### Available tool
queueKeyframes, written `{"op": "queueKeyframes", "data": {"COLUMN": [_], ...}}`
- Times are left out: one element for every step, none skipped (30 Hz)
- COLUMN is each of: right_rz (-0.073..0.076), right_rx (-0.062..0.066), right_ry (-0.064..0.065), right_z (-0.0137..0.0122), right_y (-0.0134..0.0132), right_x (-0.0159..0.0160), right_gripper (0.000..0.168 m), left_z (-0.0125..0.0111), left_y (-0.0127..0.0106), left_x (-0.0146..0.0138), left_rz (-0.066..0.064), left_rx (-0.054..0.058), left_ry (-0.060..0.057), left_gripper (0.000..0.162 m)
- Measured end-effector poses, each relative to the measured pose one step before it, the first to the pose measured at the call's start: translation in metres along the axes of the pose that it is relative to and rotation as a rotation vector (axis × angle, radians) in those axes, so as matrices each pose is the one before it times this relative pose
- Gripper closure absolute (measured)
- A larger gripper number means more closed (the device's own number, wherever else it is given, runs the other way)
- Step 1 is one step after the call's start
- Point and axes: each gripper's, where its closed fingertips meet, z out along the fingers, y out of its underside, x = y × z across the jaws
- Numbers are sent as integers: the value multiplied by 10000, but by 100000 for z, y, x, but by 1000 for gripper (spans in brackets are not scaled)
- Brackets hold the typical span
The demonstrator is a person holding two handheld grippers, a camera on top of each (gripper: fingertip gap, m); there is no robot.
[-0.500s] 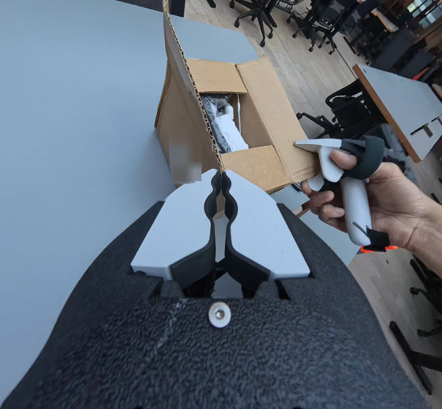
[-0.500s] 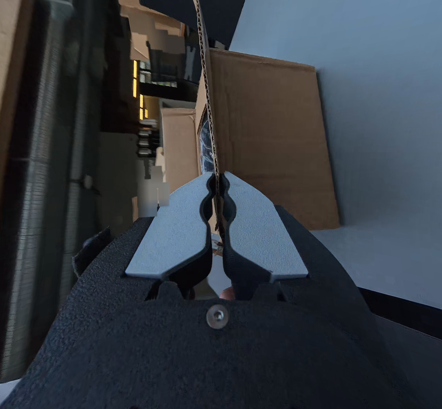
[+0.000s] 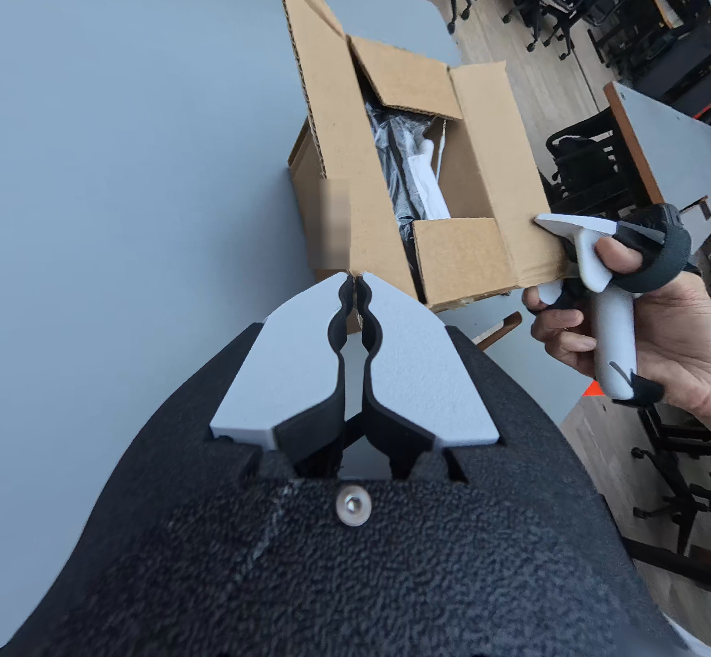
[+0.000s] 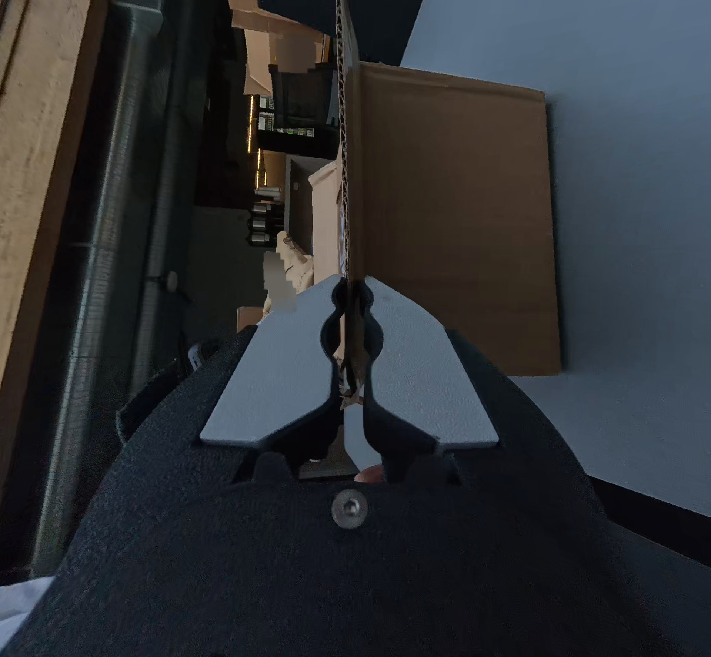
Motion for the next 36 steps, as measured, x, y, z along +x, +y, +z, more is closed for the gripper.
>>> {"op": "queueKeyframes", "data": {"right_rz": [-609, -364, -234, -419, -852, -1215, -1367, -1351, -1280, -1271, -1323, -1272, -993, -588, -308, -247, -274, -309, -313, -259, -150, -49, -65, -143, -140, -118, -85, -13, -15, -28, -44, -54, -76, -142, -182, -280], "right_rx": [-124, 18, 149, 153, 103, -10, -379, -837, -1173, -1524, -1738, -1710, -1583, -1336, -1252, -1264, -1200, -1118, -932, -675, -409, -180, -176, -331, -446, -411, -275, -99, 83, 205, 277, 389, 504, 533, 386, 65], "right_ry": [23, -214, -184, 21, 225, 289, 90, -179, -327, -356, -283, -193, -335, -466, -525, -444, -201, -110, 4, 145, 16, -99, -82, -90, -81, -88, -144, -171, -213, -170, -11, 169, 230, 117, 226, 672], "right_z": [-39, -76, -141, -202, -221, -97, 235, 618, 936, 1141, 1225, 1227, 1238, 1284, 1291, 1288, 1234, 1130, 974, 740, 540, 408, 359, 392, 442, 468, 417, 294, 161, 45, -128, -403, -645, -698, -448, -121], "right_y": [-132, -477, -860, -1112, -1287, -1350, -1003, -518, -141, 282, 578, 648, 649, 519, 616, 802, 807, 800, 639, 359, 53, -210, -184, 66, 242, 204, 63, -90, -229, -268, -226, -295, -397, -428, -255, 164], "right_x": [-902, -1223, -1183, -952, -822, -876, -1215, -1548, -1645, -1448, -1041, -589, -489, -411, -348, -197, 86, 178, 311, 515, 353, 181, 163, 83, 63, 43, -25, -48, -168, -255, -152, -64, -219, -690, -859, -380], "right_gripper": [158, 146, 131, 123, 122, 121, 122, 120, 115, 104, 97, 96, 99, 102, 104, 102, 101, 99, 94, 94, 94, 94, 96, 98, 99, 101, 104, 110, 120, 127, 132, 139, 151, 162, 166, 166], "left_z": [-358, -268, -184, -143, -208, -336, -449, -533, -612, -653, -628, -550, -398, -182, 84, 420, 711, 871, 934, 906, 828, 828, 847, 788, 728, 659, 653, 684, 649, 532, 415, 315, 157, 52, 24, 109], "left_y": [-596, -438, -321, -253, -298, -435, -434, -387, -390, -300, -111, 40, 266, 404, 537, 765, 904, 834, 654, 493, 278, 214, 293, 147, 129, 90, 122, 283, 361, 278, 130, 122, -13, -82, -109, 33], "left_x": [615, 523, 516, 462, 368, 341, 239, 171, 208, 212, 364, 708, 1042, 1280, 1258, 1085, 792, 563, 496, 311, 267, 389, 430, 279, 198, 73, -47, -172, -282, -391, -376, -410, -61, -52, -145, -85], "left_rz": [169, 289, 337, 290, 269, 322, 328, 330, 373, 379, 426, 457, 410, 346, 267, 220, 267, 326, 292, 190, 145, -30, -160, -193, -216, -146, -23, 93, 98, 34, -15, -81, -114, -182, -116, -34], "left_rx": [38, -11, -37, -42, 51, 188, 197, 167, 192, 162, 71, 51, -36, -63, -70, -167, -230, -188, -114, -121, -27, -20, -131, -27, -17, 14, 32, -25, -102, -58, 49, 3, 51, 117, 126, 31], "left_ry": [191, 63, 55, 27, -43, -56, -103, -120, -80, -93, -29, 133, 251, 290, 198, 87, -52, -176, -174, -246, -205, -33, 91, 44, 49, 6, -83, -166, -212, -257, -208, -190, 62, -7, -88, -50], "left_gripper": [161, 161, 160, 159, 159, 157, 155, 153, 153, 153, 153, 153, 154, 154, 154, 154, 153, 153, 153, 152, 152, 152, 152, 153, 153, 154, 155, 155, 156, 158, 161, 162, 162, 162, 162, 162]}}
